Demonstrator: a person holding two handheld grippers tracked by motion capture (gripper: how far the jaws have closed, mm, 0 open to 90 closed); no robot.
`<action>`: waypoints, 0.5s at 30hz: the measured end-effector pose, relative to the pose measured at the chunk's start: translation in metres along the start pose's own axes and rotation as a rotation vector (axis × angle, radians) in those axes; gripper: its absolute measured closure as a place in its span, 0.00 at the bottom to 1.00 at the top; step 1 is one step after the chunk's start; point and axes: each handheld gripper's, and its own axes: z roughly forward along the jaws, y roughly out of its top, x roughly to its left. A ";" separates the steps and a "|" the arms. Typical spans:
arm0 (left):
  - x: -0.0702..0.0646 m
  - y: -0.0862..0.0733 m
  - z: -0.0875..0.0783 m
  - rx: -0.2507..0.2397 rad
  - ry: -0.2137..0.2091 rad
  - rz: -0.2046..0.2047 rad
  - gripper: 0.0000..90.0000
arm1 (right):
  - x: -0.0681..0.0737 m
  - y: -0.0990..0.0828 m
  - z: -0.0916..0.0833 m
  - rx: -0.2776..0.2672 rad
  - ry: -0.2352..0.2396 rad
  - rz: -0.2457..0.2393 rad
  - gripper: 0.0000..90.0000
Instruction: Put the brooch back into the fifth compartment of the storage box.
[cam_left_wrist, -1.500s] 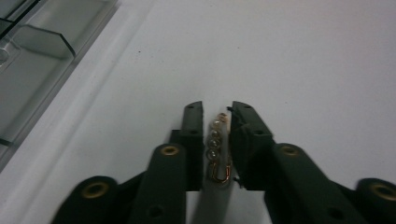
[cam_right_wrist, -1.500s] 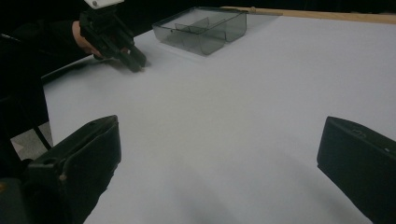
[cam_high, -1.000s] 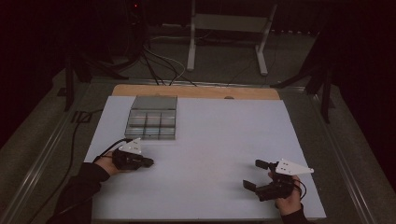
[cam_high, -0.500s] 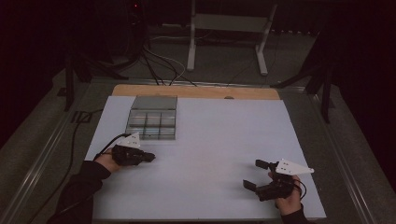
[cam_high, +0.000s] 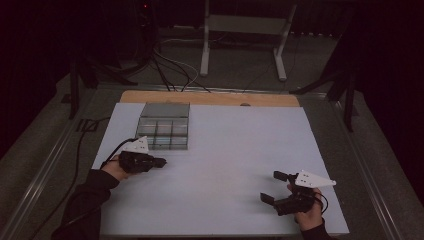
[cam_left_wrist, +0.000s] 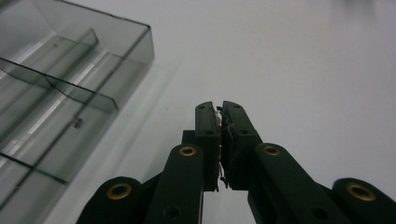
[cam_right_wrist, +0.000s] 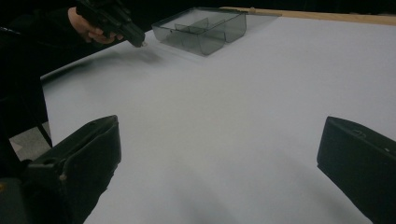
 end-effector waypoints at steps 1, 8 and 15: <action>0.000 0.001 -0.001 -0.006 0.001 -0.001 0.98 | 0.000 0.000 0.000 0.002 -0.001 -0.002 0.00; 0.006 0.006 -0.002 -0.019 0.010 -0.026 0.98 | 0.000 0.000 0.000 0.002 -0.002 -0.002 0.00; 0.013 0.011 -0.004 -0.065 0.046 -0.080 0.98 | 0.000 0.000 -0.001 -0.007 -0.006 0.000 0.00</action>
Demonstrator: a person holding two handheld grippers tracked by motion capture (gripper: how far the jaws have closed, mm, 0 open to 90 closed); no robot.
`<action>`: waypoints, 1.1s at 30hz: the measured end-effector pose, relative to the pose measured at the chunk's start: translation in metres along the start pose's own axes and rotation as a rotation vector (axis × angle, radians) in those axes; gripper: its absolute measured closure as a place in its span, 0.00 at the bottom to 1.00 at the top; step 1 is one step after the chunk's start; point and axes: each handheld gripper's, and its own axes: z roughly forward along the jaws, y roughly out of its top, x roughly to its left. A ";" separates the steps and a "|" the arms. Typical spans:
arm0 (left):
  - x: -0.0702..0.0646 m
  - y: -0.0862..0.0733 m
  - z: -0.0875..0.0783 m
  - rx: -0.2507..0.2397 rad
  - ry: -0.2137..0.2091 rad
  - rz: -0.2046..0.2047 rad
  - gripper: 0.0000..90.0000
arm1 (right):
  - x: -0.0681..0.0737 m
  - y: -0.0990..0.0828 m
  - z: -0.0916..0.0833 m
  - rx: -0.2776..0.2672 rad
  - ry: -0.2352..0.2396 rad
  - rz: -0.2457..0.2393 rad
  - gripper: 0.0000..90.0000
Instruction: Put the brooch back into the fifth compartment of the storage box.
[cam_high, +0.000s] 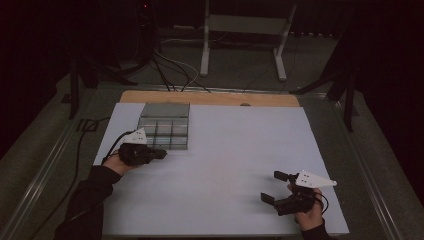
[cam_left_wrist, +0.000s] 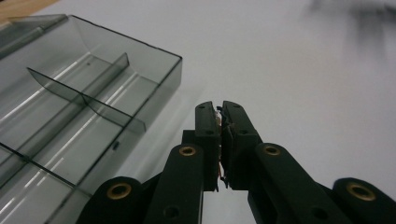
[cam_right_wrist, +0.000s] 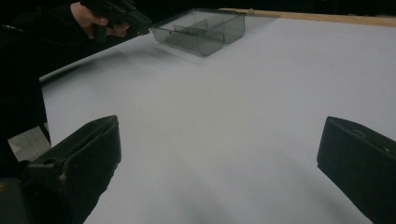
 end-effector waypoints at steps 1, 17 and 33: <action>0.001 0.001 0.000 -0.005 0.003 -0.011 0.98 | 0.000 0.000 0.000 -0.002 0.000 0.003 0.00; 0.013 0.012 -0.004 -0.050 0.091 -0.075 0.98 | 0.000 0.000 0.000 0.000 0.001 0.000 0.00; 0.026 0.025 -0.009 -0.113 0.182 -0.120 0.98 | 0.000 0.000 -0.001 -0.004 0.003 0.002 0.00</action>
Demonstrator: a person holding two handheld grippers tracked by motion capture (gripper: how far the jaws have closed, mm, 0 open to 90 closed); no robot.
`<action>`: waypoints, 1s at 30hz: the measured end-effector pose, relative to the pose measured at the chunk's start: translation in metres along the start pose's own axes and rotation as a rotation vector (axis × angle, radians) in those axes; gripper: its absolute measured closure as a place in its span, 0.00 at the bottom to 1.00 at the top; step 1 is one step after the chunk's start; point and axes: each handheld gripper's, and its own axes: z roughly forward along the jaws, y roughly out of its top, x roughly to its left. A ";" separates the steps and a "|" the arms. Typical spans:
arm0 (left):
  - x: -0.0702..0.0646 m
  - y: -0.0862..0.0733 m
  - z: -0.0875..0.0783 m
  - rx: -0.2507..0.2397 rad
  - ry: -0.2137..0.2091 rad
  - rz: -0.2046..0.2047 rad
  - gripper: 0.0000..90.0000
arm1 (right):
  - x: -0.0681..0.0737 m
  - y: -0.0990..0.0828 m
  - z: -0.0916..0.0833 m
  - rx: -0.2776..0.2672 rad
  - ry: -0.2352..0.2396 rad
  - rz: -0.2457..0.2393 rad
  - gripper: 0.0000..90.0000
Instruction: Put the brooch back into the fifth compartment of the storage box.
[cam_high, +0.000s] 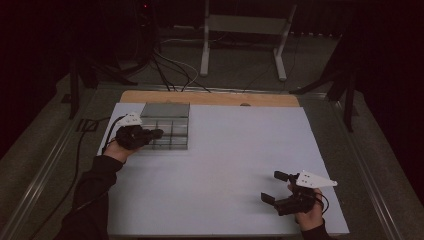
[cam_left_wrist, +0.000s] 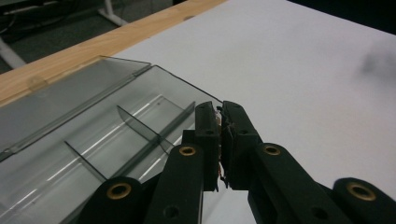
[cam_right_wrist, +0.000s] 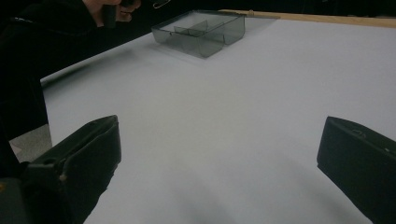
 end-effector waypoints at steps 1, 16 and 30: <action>0.001 0.001 0.001 -0.005 0.007 -0.012 0.98 | 0.000 0.000 0.000 0.000 0.000 0.000 0.00; 0.016 -0.005 0.019 0.006 0.120 -0.119 0.97 | 0.001 0.000 0.000 0.001 0.001 -0.003 0.00; 0.020 -0.014 0.036 0.074 0.130 -0.142 0.97 | 0.001 0.000 0.000 0.006 0.003 -0.001 0.00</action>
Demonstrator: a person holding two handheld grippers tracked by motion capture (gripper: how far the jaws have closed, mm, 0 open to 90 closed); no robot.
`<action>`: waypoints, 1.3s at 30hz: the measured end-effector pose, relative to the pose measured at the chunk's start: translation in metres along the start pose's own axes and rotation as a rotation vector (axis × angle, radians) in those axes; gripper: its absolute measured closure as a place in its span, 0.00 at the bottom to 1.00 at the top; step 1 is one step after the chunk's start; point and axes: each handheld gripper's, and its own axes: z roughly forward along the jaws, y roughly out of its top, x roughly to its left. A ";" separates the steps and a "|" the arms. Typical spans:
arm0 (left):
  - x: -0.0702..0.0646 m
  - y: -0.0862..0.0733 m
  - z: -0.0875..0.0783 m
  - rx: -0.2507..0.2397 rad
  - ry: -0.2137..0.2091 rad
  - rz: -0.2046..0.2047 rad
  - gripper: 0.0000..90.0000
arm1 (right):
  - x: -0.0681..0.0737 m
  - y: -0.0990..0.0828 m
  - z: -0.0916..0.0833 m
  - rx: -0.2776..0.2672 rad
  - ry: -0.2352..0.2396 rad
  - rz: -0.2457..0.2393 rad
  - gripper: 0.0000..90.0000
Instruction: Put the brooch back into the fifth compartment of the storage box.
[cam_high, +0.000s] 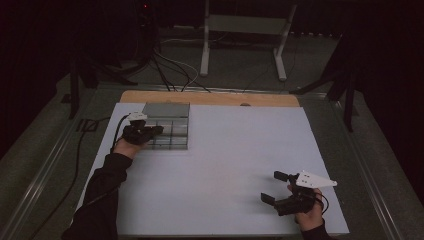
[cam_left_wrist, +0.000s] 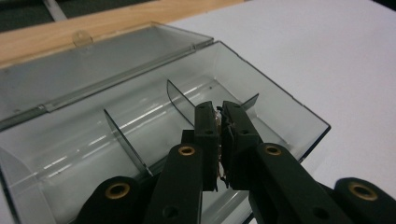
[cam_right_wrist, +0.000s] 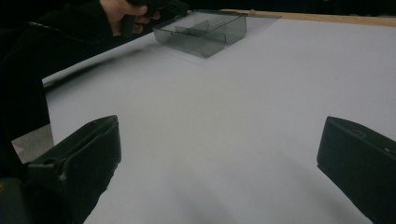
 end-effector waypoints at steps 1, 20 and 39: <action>-0.001 0.000 0.001 0.004 0.004 0.005 0.97 | 0.000 0.000 0.000 0.000 0.000 -0.002 0.00; -0.003 -0.005 0.011 0.053 -0.015 -0.019 0.90 | -0.002 0.000 0.000 -0.005 0.000 0.008 0.00; -0.015 0.007 -0.001 0.024 -0.018 -0.052 0.19 | -0.002 0.000 0.000 0.001 -0.004 0.003 0.00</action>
